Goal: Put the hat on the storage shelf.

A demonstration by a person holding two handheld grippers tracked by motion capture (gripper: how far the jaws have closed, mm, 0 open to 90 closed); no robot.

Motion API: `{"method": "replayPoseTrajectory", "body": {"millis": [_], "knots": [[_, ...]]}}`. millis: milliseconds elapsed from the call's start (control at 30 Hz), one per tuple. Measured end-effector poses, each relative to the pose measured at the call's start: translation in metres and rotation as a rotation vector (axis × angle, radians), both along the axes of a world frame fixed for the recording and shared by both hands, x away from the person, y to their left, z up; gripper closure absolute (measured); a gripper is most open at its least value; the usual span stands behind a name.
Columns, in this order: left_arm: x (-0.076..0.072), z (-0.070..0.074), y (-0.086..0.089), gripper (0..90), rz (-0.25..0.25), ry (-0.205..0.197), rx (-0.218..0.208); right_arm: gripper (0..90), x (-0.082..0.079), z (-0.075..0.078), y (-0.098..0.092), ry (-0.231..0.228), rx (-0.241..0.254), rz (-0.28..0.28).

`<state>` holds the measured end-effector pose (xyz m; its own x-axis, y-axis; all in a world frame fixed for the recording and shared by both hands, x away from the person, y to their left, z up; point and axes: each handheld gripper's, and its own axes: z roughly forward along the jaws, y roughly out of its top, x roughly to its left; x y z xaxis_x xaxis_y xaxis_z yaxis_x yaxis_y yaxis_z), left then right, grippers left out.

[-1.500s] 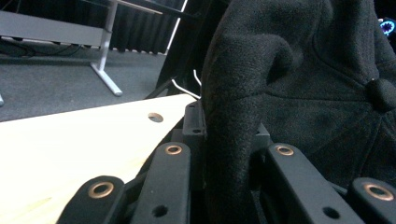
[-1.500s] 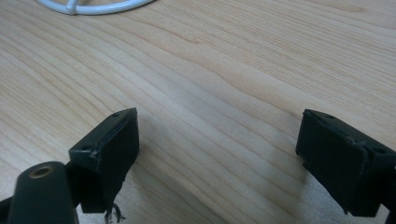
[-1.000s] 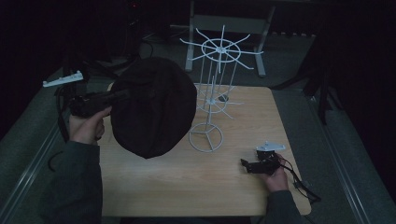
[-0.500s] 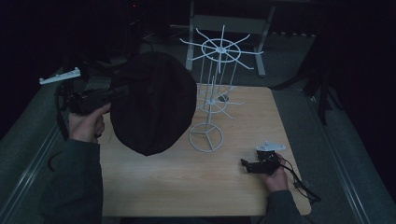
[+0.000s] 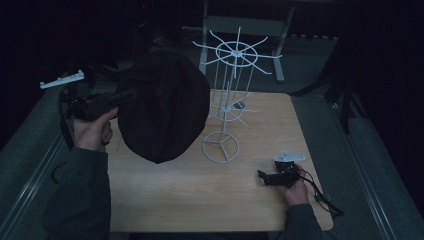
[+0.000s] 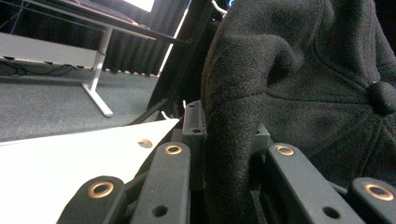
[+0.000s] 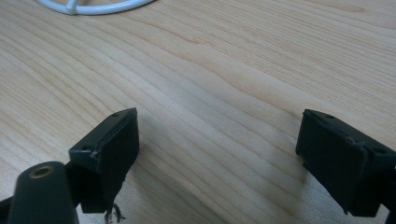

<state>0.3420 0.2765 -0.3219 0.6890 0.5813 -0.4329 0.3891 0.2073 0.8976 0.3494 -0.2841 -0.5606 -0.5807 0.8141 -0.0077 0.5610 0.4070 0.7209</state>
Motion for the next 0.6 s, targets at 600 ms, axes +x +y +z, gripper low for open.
{"method": "replayPoseTrajectory", "body": {"millis": [600], "knots": [[0.0057,0.0079,-0.0022,78.3,0.005,-0.014,-0.051,13.2,0.0,0.0,0.0,0.0,0.0,0.0]]}}
